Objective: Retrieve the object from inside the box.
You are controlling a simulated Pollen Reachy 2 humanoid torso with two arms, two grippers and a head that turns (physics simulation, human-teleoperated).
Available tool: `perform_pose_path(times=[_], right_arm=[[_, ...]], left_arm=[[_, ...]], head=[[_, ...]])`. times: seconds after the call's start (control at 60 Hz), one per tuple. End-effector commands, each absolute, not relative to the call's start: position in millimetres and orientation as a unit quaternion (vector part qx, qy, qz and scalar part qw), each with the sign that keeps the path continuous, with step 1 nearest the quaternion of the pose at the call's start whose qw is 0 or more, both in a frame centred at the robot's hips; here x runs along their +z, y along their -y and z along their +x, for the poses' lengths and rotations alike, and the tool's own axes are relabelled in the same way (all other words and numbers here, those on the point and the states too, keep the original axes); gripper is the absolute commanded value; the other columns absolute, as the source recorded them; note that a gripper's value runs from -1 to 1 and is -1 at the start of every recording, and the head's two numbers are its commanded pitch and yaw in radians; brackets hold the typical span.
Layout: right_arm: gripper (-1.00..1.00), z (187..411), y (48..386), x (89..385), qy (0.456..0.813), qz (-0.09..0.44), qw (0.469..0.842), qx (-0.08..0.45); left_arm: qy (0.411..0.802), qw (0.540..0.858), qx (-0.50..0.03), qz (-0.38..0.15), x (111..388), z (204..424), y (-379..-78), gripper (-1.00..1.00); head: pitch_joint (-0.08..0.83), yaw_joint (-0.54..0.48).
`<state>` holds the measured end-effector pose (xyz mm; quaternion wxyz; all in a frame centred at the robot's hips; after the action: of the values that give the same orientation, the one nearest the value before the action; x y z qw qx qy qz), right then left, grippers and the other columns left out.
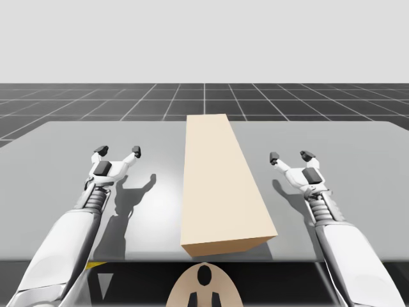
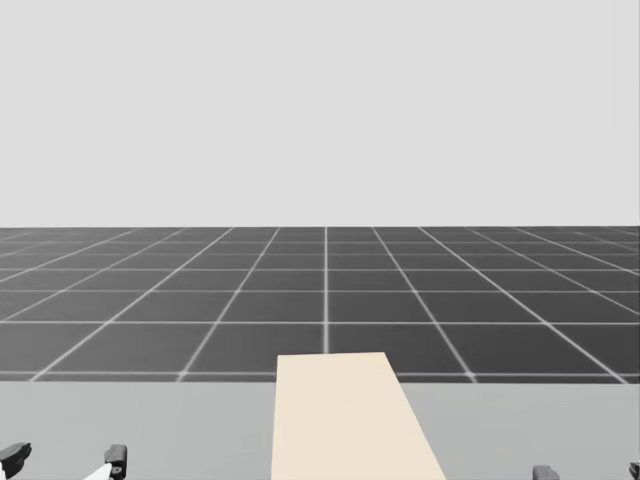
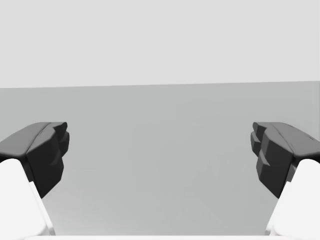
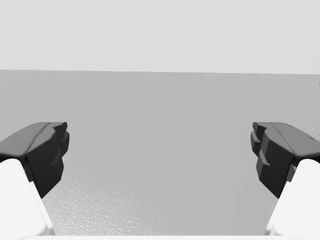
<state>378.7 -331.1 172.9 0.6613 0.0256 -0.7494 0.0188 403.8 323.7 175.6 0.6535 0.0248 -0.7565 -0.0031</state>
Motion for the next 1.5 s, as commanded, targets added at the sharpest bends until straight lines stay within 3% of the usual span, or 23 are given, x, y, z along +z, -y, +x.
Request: perform_pose_path(times=[0.017,0.1,0.2,0.283,0.367,0.467,0.6,0.767,1.017,1.25,1.5], right_arm=[[-1.00,377.1,330.9,171.9,0.747,0.025,0.665,0.014],[-1.00,378.1,330.4,171.2,0.748,0.030,0.663,0.025],[-1.00,379.9,329.2,167.6,0.734,0.056,0.676,0.041],[-1.00,380.8,322.7,161.7,0.723,0.075,0.684,0.066],[-1.00,377.5,314.4,158.5,0.718,0.092,0.682,0.107],[-1.00,372.3,304.9,156.8,0.718,0.117,0.669,0.154],[-1.00,356.8,287.0,159.8,0.722,0.170,0.627,0.237],[-1.00,342.4,268.9,156.7,0.712,0.195,0.595,0.319],[-1.00,332.3,262.7,158.5,0.719,0.208,0.561,0.353],[-1.00,331.9,261.7,158.0,0.722,0.209,0.556,0.355],[-1.00,330.7,260.3,158.6,0.725,0.215,0.547,0.360]], left_arm=[[0.757,0.653,-0.003,0.025,175.6,404.0,-323.8,-1.00],[0.754,0.657,-0.006,0.024,174.9,404.4,-323.9,-1.00],[0.729,0.683,-0.030,0.015,168.9,408.1,-322.7,-1.00],[0.703,0.708,-0.076,0.000,161.8,408.8,-316.2,-1.00],[0.690,0.712,-0.125,-0.030,158.6,404.5,-307.6,-1.00],[0.679,0.704,-0.197,-0.061,154.8,396.5,-296.4,-1.00],[0.668,0.667,-0.307,-0.116,151.5,377.9,-279.7,-1.00],[0.661,0.632,-0.368,-0.170,151.8,362.4,-270.9,-1.00],[0.650,0.602,-0.403,-0.229,157.9,346.9,-254.2,-1.00],[0.641,0.590,-0.426,-0.245,158.3,337.0,-236.1,-1.00],[0.618,0.584,-0.430,-0.304,157.4,355.3,-201.2,-1.00]], head=[[0.004,0.01],[0.005,0.01],[0.006,0.01],[0.008,0.01],[0.008,0.01],[0.008,0.01],[0.008,0.01],[0.008,0.01],[0.009,0.01],[0.007,-0.01],[0.011,0.00]])
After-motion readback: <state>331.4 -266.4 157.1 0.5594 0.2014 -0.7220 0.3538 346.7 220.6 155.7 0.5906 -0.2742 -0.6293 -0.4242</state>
